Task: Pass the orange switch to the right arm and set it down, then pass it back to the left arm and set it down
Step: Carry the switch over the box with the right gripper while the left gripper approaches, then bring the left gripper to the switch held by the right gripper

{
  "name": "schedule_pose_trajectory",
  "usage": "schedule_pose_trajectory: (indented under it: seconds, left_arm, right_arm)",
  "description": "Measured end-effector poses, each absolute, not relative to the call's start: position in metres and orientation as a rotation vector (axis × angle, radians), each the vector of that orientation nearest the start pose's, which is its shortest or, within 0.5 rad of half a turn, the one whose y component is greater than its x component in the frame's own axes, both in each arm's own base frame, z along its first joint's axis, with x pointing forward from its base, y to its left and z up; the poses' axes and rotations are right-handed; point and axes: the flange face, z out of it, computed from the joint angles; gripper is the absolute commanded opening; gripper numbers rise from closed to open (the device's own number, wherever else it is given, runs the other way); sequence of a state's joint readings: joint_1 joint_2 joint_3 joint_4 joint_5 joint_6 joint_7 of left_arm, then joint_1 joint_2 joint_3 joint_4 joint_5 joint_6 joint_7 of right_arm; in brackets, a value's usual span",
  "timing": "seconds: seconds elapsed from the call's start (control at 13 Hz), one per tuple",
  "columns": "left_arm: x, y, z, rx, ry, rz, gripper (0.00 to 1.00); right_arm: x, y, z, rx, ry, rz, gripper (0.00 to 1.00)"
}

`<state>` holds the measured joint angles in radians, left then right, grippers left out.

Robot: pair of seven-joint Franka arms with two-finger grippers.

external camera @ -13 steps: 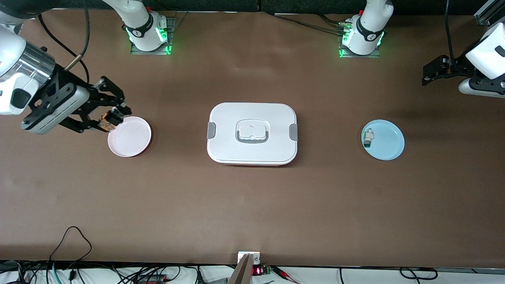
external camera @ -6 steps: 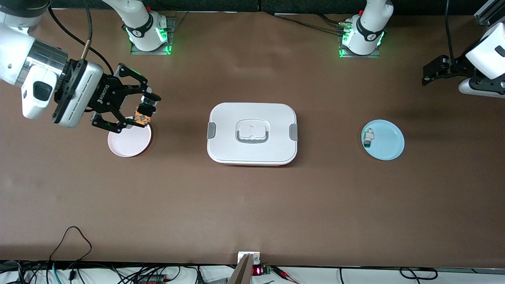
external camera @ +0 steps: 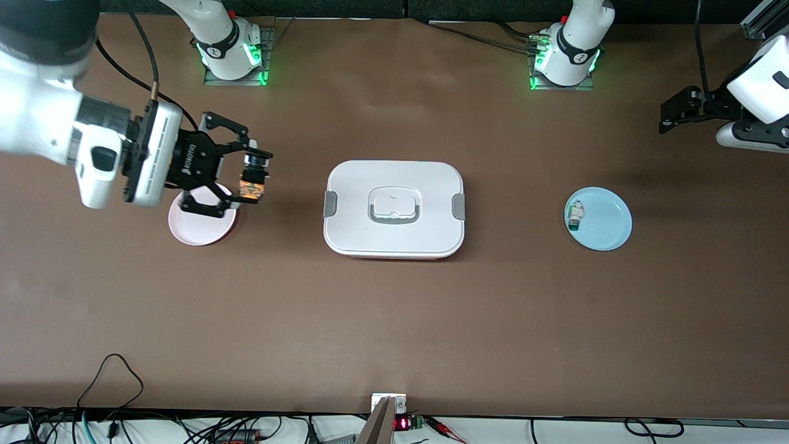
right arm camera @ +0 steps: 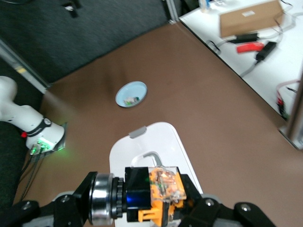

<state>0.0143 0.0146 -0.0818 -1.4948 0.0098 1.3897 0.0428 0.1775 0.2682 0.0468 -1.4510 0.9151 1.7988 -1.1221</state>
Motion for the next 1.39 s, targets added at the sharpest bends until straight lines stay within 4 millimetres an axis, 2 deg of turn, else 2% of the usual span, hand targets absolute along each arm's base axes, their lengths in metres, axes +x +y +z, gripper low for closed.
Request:
schedule_pose_trajectory:
  seconds: [0.15, 0.31, 0.46, 0.54, 0.69, 0.85, 1.08, 1.23, 1.39]
  left_arm:
    - [0.536, -0.041, 0.633, -3.117, 0.188, 0.235, 1.0]
    - [0.533, -0.066, 0.62, -3.112, 0.264, 0.334, 1.0]
    - [0.524, -0.098, 0.61, -3.234, 0.348, 0.501, 1.0]
    - [0.52, -0.106, 0.606, -3.342, 0.338, 0.623, 1.0]
    - [0.528, -0.104, 0.598, -3.515, 0.196, 0.803, 1.0]
    - [0.541, -0.112, 0.585, -3.64, 0.037, 0.993, 1.0]
    - [0.575, -0.13, 0.553, -3.828, -0.158, 1.199, 1.0]
    - [0.598, -0.129, 0.52, -3.946, -0.389, 1.32, 1.0]
    - [0.611, -0.13, 0.498, -4.019, -0.616, 1.361, 1.0]
  right_arm:
    - [0.63, 0.213, 0.553, -1.827, -1.254, -0.593, 0.32]
    - [0.631, 0.23, 0.537, -1.721, -1.251, -0.626, 0.32]
    - [0.629, 0.258, 0.523, -1.585, -1.275, -0.686, 0.3]
    - [0.629, 0.269, 0.512, -1.522, -1.286, -0.72, 0.3]
    - [0.631, 0.28, 0.489, -1.437, -1.269, -0.775, 0.3]
    - [0.631, 0.291, 0.473, -1.376, -1.205, -0.81, 0.29]
    - [0.622, 0.328, 0.465, -1.314, -1.122, -0.833, 0.27]
    - [0.614, 0.355, 0.461, -1.316, -1.079, -0.845, 0.27]
    - [0.603, 0.385, 0.455, -1.329, -1.044, -0.849, 0.27]
